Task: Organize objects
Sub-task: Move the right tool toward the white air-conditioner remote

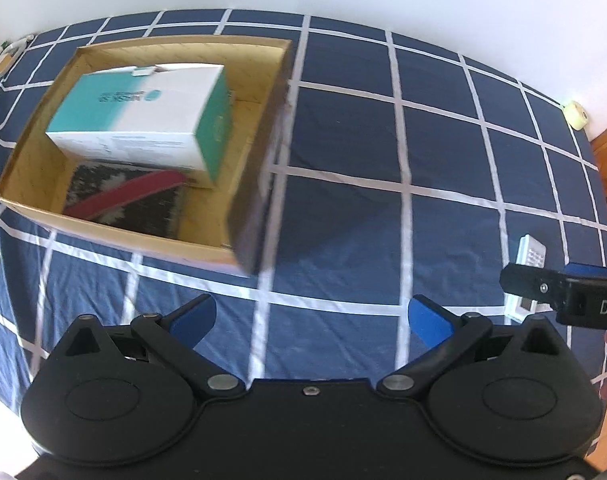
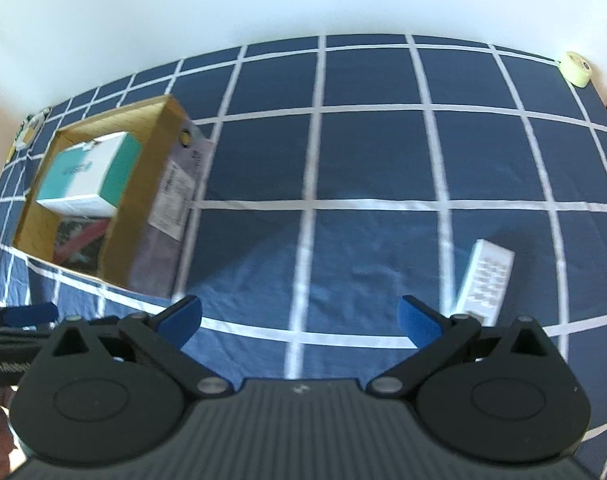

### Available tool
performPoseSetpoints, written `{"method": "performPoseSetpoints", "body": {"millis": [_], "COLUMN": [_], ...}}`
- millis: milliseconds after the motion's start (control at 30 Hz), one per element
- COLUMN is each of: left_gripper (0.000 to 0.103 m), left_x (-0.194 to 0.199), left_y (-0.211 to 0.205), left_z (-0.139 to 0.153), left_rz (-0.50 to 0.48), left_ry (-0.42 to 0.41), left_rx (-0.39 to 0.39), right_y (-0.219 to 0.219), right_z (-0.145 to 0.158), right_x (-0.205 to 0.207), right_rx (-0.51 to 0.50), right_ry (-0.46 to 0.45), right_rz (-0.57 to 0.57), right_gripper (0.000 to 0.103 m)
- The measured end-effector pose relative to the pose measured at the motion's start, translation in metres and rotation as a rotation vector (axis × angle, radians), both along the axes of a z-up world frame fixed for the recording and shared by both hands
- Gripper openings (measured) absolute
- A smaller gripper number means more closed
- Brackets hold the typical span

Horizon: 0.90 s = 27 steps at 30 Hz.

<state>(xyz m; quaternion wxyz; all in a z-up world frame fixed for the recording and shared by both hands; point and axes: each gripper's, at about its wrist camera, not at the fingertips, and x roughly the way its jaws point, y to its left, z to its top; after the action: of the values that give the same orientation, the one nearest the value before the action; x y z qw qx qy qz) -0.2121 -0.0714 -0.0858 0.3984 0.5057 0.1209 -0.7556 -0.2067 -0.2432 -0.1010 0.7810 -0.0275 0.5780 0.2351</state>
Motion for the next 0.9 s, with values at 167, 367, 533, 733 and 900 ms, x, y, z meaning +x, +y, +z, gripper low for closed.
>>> {"method": "performPoseSetpoints", "body": {"millis": [167,367,533,733,900], "left_gripper": [0.103,0.103,0.103,0.103,0.103], "left_x": [-0.015,-0.034,-0.047,-0.066,-0.085], "left_y": [0.024,0.051,0.063,0.063,0.058], "left_z": [-0.02,-0.044,-0.057,-0.074,-0.089], "left_rz": [0.027,0.041,0.056,0.076,0.085], "left_ry": [0.0,-0.006,-0.011,-0.026,-0.043], "left_rx": [0.008,0.022,0.027,0.04,0.053], "right_y": [-0.036,-0.073,-0.092,-0.097,-0.092], "right_z": [-0.011,-0.022,-0.032,-0.049,-0.071], "right_x": [0.013,0.03,0.048,0.069,0.083], "right_rx": [-0.032,-0.082,-0.148,-0.202,-0.256], "right_ry": [0.002,-0.007,-0.016,-0.022,0.004], "right_rz": [0.049,0.153,0.261,0.434,0.609], "right_gripper": [0.103,0.103,0.103,0.103,0.103]}}
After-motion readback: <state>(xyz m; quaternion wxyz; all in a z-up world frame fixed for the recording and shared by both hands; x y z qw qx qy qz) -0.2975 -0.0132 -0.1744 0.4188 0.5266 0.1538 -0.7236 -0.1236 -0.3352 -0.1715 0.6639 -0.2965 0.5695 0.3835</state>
